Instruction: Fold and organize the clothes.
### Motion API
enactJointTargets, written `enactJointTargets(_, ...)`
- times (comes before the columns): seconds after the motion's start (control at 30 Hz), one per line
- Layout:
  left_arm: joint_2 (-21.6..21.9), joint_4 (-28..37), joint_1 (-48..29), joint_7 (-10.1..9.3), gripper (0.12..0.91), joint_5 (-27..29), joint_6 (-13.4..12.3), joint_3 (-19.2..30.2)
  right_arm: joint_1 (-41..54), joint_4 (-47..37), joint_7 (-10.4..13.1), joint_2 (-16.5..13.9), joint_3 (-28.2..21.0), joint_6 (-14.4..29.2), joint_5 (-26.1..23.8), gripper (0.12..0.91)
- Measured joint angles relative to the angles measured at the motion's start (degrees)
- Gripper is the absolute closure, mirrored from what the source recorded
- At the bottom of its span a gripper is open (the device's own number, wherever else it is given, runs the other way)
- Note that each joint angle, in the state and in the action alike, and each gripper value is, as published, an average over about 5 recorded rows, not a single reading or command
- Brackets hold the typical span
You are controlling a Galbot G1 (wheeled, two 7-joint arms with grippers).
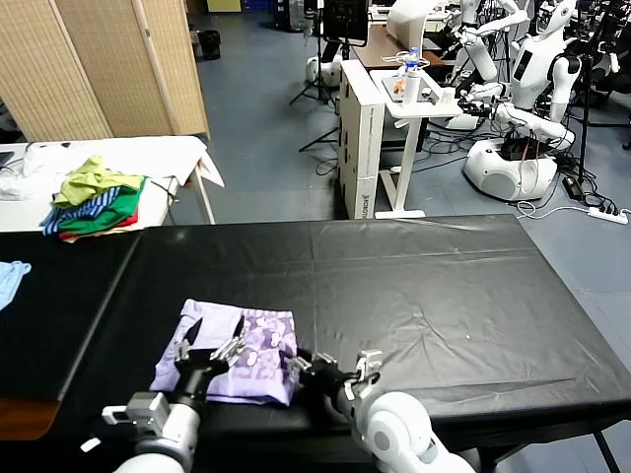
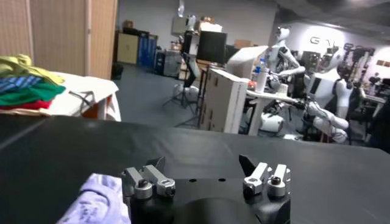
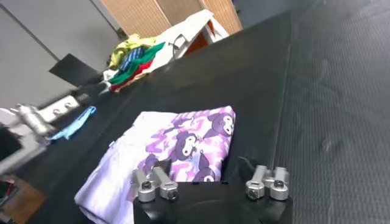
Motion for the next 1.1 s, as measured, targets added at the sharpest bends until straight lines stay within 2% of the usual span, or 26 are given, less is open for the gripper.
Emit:
enactJointTargets(0.07, -0.12, -0.09, 0.12, -0.09, 0.123, -0.02, -0.08, -0.37, -0.13, 0.21, -0.13, -0.1, 0.29, 0.0, -0.07, 0.735)
enactJointTargets(0.17, -0.24, -0.11, 0.17, -0.23, 0.123, -0.13, -0.17, -0.79, -0.12, 0.92, -0.22, -0.73, 1.19, -0.17, -0.11, 0.863)
enactJointTargets(0.33, -0.15, 0.29, 0.16, -0.51, 0.123, -0.44, -0.34, -1.58, 0.61, 2.47, -0.26, -3.07, 3.78, -2.52, 0.19, 0.886)
enactJointTargets(0.5, 0.1, 0.94, 0.26, -0.94, 0.123, -0.82, -0.51, -2.1, 0.56, 4.12, -0.17, -7.34, 7.68, -7.64, 1.46, 0.886)
enactJointTargets(0.6, 0.11, 1.22, 0.23, -1.3, 0.123, -1.43, -0.51, -2.14, -0.21, 4.99, -0.66, -9.88, 9.86, -9.06, 1.73, 0.876)
enactJointTargets(0.7, 0.09, 1.41, 0.18, -1.68, 0.123, -1.96, -0.43, -2.1, -1.03, 5.74, -1.72, -11.88, 11.74, -9.49, 1.7, 0.772)
enactJointTargets(0.87, 0.49, 1.24, 0.73, -1.6, 0.123, -3.3, -0.9, -2.2, -2.11, 7.23, -2.34, -14.28, 14.15, -9.97, 1.67, 0.421)
enactJointTargets(0.97, 1.13, 0.98, 1.4, -1.47, 0.123, -4.07, -2.15, -2.55, -2.84, 8.34, -2.38, -15.57, 15.33, -9.98, 1.41, 0.245)
enactJointTargets(1.07, 2.16, 0.8, 2.47, -2.01, 0.123, -4.64, -4.47, -2.95, -3.78, 9.56, -2.63, -16.88, 16.37, -9.0, 0.09, 0.142)
enactJointTargets(1.1, 2.6, 0.66, 2.94, -2.39, 0.123, -5.02, -5.06, -3.08, -4.14, 10.0, -2.83, -17.27, 16.65, -8.32, -0.67, 0.13)
